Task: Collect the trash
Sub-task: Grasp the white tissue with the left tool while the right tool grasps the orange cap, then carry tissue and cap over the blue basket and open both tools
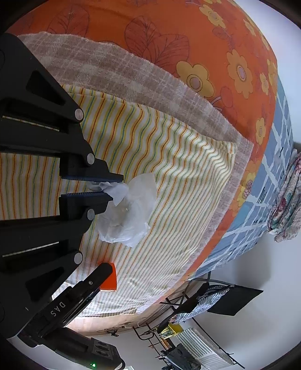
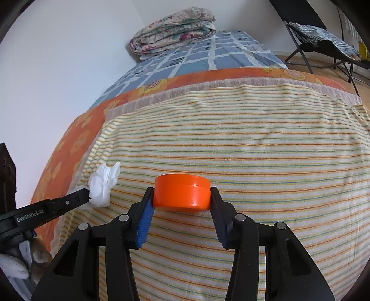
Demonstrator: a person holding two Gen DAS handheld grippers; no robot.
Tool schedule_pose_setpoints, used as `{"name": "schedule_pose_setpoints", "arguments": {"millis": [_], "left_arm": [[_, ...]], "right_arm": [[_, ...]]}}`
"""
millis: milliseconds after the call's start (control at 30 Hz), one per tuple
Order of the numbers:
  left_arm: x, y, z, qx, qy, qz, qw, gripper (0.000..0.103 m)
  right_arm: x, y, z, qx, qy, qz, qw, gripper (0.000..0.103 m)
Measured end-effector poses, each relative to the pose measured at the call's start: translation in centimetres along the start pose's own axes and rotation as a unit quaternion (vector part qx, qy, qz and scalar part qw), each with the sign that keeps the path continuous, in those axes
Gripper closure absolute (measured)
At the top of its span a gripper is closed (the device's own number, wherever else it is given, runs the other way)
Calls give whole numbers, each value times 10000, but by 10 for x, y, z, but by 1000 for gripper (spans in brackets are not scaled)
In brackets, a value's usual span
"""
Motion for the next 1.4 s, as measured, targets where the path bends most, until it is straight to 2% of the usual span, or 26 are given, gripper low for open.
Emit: {"name": "schedule_pose_setpoints", "arguments": {"millis": [700,1067,1400], "left_arm": [[-5,-43,-15,138,330,-117,9993,98],[-39,-89,-48,128,751,-94,9971,98],[-83,-142,-89,-29,1246,-186,9920,98]], "right_arm": [[8,-58,4,51,-426,-445,9981,58],[0,-126,-2,212,-683,-739,9947,58],[-33,-187,-11,544,-669,-826,9928,58]]}}
Point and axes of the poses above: each gripper's, at about its wrist camera, not at the fingertips, and y roughly the way its jaws point, z to its left, x to its top, the point moved 10 cm from there along y, roughly the way its jaws point, and after that the axes turned 14 degrees about -x, right-handed, at the moved point
